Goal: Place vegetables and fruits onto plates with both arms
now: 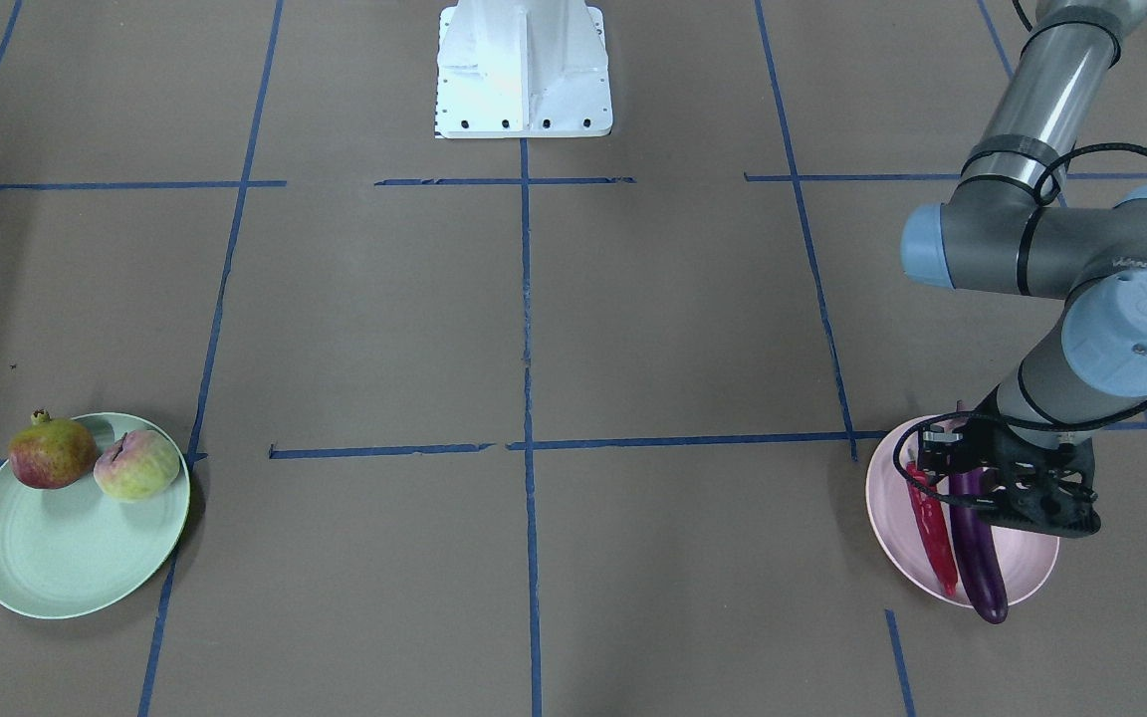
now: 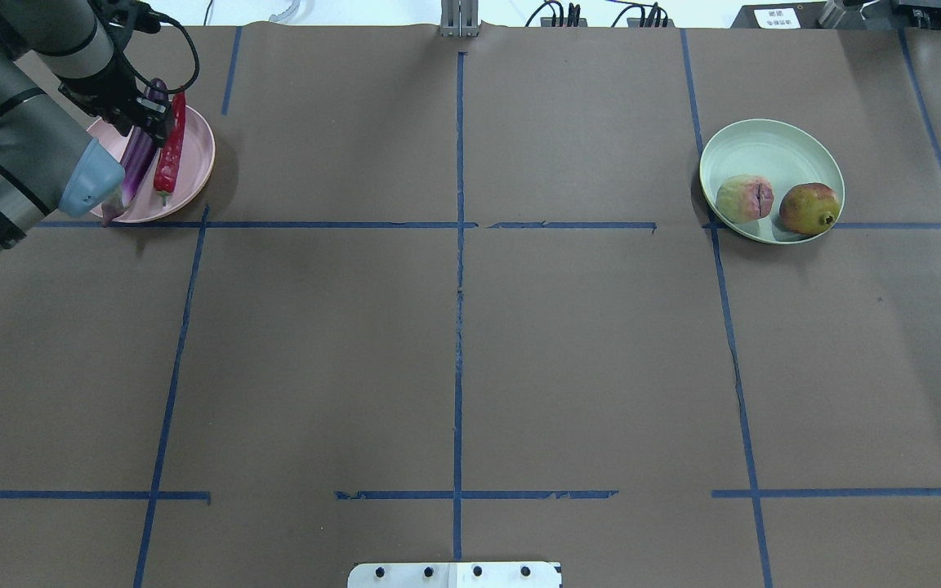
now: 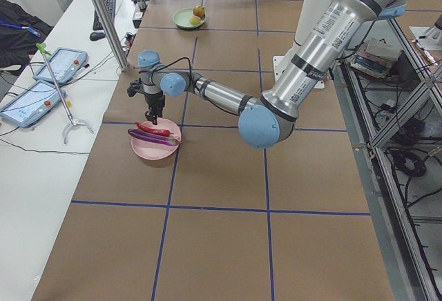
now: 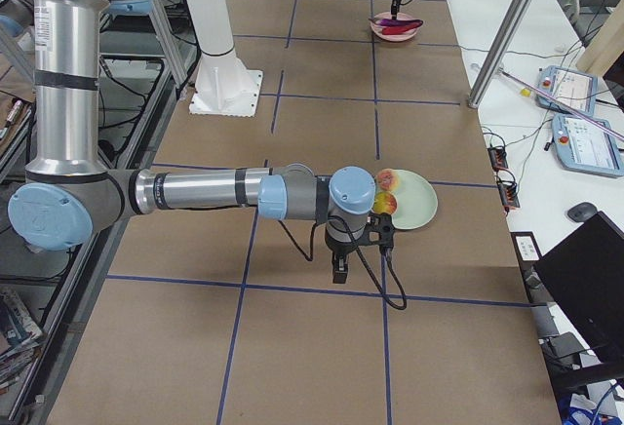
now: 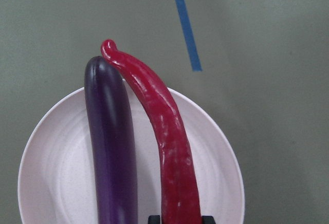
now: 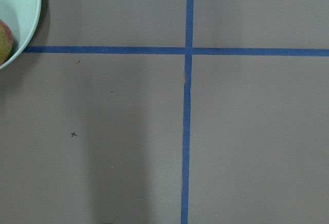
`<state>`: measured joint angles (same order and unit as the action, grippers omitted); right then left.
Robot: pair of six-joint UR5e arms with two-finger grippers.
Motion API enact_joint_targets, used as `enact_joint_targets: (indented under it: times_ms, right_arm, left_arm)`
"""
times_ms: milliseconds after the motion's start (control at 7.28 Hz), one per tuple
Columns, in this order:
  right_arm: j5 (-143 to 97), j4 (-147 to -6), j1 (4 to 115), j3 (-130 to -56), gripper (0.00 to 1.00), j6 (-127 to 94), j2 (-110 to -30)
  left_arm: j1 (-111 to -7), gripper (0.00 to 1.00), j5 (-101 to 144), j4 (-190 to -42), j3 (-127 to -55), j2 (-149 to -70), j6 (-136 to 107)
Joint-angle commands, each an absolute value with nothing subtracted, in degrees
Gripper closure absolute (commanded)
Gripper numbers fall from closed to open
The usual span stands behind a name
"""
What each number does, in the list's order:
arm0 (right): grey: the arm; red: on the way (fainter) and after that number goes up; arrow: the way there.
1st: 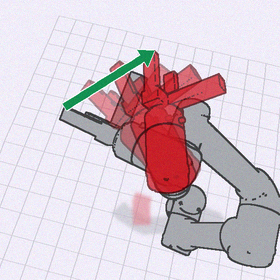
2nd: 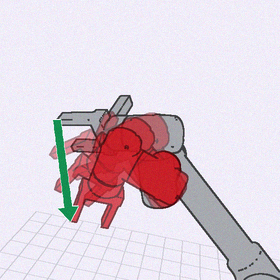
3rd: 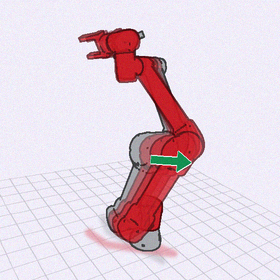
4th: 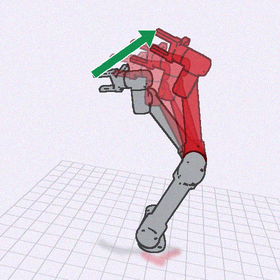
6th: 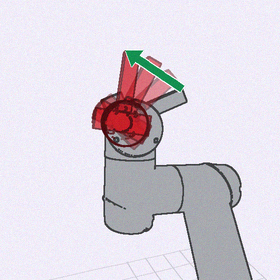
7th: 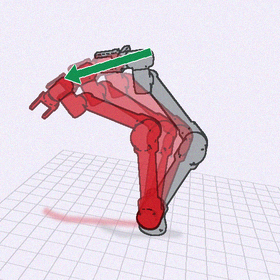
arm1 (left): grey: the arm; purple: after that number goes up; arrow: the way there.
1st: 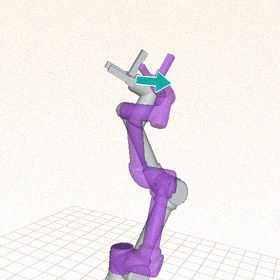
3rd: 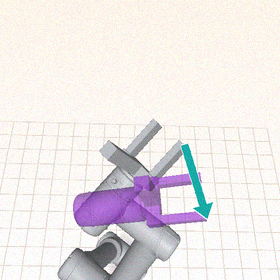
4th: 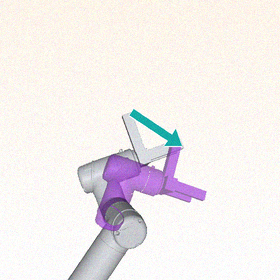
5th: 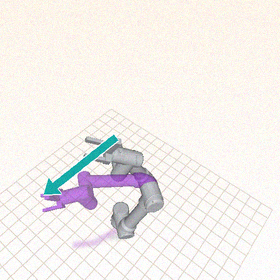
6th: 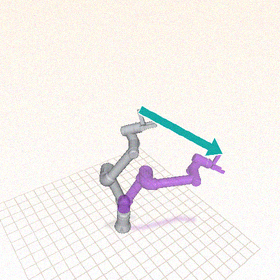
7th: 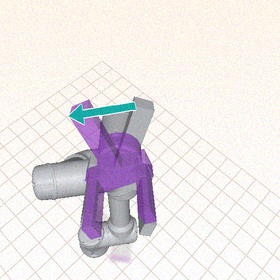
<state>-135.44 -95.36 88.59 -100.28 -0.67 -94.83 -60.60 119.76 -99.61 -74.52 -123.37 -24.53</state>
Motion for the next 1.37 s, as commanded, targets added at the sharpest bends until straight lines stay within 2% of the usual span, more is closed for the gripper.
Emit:
enact_joint_targets:
  times_ms: [0, 275, 549, 824, 1236]
  right_arm:
    - [-135.4, -95.4, 88.6, -100.4, 0.00, -0.7, -94.8]
    - [-135.4, -95.3, 88.6, -100.4, 0.00, -0.6, -94.8]
    - [-135.4, -94.5, 88.6, -100.2, 0.00, -0.7, -94.8]
    - [-135.4, -94.6, 88.7, -100.2, 0.00, -0.7, -94.8]
    - [-135.5, -94.6, 88.7, -100.2, 0.00, -0.8, -94.8]
  left_arm:
    - [-60.9, 0.00, 120.1, -100.6, -74.6, -122.2, -24.1]
    - [-64.9, 0.00, 125.0, -99.5, -74.4, -121.2, -17.5]
    - [-72.6, 0.00, 132.4, -97.4, -74.6, -116.6, -6.9]
    - [-81.6, 0.00, 133.4, -84.9, -75.0, -115.6, 9.8]
    - [-88.5, 0.00, 133.5, -79.7, -86.7, -101.7, 12.8]
